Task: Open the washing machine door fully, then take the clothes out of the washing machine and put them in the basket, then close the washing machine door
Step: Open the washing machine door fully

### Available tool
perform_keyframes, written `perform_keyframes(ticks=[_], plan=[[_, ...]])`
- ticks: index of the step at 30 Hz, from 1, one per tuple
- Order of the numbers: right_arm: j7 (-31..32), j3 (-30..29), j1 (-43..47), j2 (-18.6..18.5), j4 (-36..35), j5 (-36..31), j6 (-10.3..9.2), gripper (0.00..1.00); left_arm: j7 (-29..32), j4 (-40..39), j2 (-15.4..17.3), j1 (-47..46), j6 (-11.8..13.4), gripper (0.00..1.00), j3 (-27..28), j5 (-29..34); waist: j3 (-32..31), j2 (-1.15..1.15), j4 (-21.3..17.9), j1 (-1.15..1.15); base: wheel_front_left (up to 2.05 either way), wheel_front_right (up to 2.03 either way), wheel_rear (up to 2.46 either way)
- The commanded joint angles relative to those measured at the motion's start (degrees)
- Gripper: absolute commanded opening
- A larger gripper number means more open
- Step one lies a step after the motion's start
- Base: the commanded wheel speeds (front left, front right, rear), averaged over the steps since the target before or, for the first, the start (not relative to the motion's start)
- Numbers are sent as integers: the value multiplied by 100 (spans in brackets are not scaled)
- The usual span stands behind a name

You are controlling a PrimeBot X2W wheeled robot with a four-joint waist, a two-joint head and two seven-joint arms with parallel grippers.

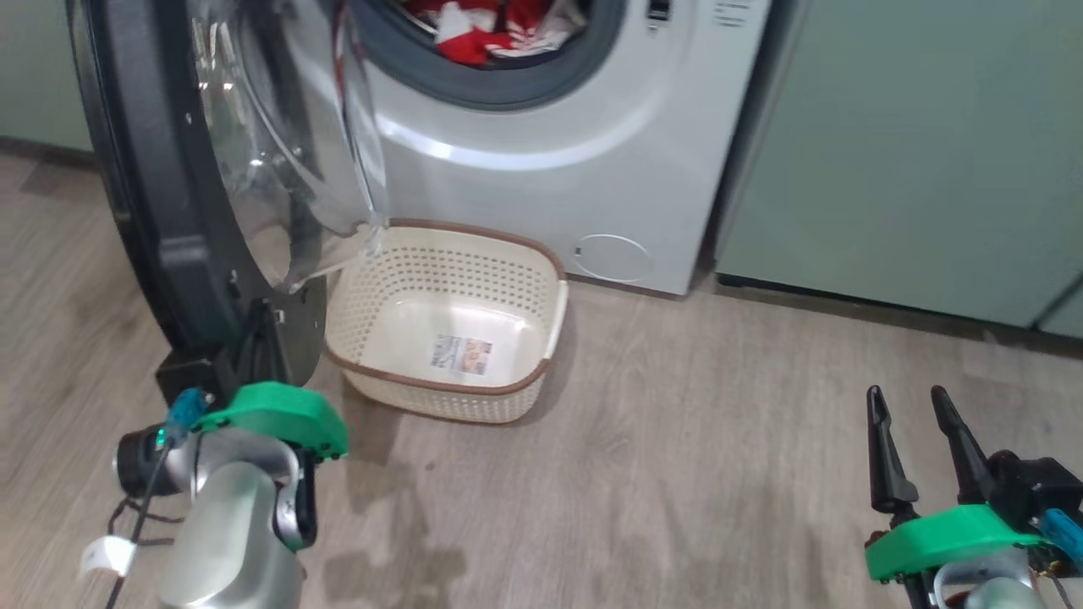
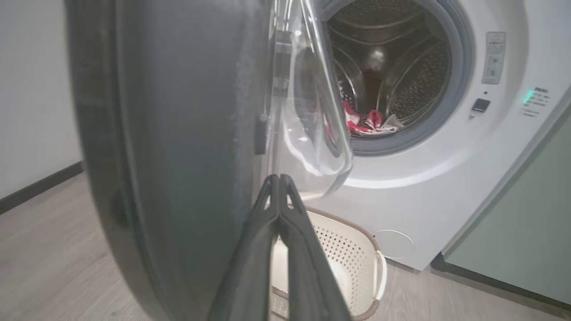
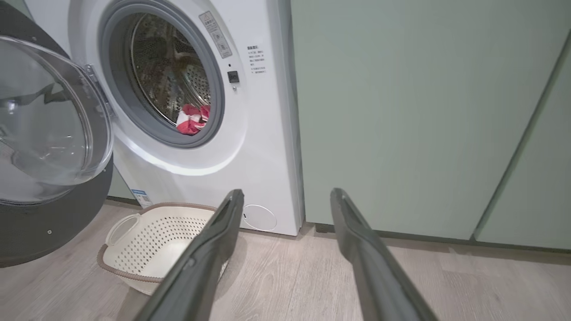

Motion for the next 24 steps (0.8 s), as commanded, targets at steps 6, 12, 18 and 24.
perform_keyframes(ticks=[6,12,18,24], plan=[[-36,190,-184,-94,-175,53,-4,100,-37,-36,287,-379,-101,0,514,199,86,0,489,0,0,0,0],[-36,272,-311,-207,-198,64,-4,100,-37,254,353,-738,-222,0,838,193,331,0,759,0,0,0,0],[-36,307,-461,-347,-226,49,-4,100,-37,452,325,-1075,-282,0,1210,151,646,0,956,0,0,0,0],[-36,366,-622,-446,-221,44,-4,100,-37,614,360,-1335,-231,0,1700,144,876,0,1027,0,0,0,0]])
